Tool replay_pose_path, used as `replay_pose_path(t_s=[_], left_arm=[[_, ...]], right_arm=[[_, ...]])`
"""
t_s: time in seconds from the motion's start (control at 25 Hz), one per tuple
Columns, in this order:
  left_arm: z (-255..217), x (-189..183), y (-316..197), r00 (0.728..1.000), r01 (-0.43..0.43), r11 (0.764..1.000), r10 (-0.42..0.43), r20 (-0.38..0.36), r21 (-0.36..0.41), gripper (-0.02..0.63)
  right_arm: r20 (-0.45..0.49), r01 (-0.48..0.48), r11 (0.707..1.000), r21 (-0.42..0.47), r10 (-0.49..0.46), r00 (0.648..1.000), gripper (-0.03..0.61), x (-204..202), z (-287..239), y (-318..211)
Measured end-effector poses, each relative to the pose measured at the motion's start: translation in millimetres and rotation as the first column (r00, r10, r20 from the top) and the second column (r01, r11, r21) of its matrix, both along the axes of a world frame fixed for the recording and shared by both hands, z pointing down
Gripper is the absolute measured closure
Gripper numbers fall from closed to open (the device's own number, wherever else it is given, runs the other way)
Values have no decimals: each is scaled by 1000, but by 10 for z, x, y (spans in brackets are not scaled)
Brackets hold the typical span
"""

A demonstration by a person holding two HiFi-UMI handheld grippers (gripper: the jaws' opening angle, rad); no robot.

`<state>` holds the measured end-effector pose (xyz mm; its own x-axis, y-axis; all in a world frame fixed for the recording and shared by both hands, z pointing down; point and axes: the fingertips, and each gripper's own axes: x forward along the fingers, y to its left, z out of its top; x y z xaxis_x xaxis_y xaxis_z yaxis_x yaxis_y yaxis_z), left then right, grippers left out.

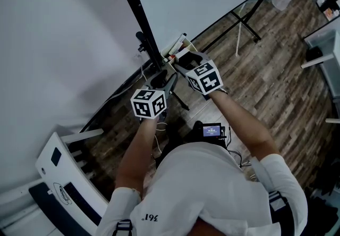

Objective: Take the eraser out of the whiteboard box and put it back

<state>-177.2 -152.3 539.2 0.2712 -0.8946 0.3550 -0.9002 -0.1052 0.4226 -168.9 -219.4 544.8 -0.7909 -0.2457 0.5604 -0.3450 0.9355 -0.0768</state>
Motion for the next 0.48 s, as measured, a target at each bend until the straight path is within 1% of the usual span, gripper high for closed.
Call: replay_pose_path(t_s=[0.2, 0.48], left_arm=[[20, -16, 17, 1000, -2, 1000, 2, -9, -2, 449], [8, -5, 20, 1000, -8, 1000, 8, -26, 5, 451]], right_arm=[[-13, -19, 1000, 14, 20, 1000, 301, -5, 23, -30], [-30, -23, 1000, 14, 24, 999, 302, -3, 34, -37]])
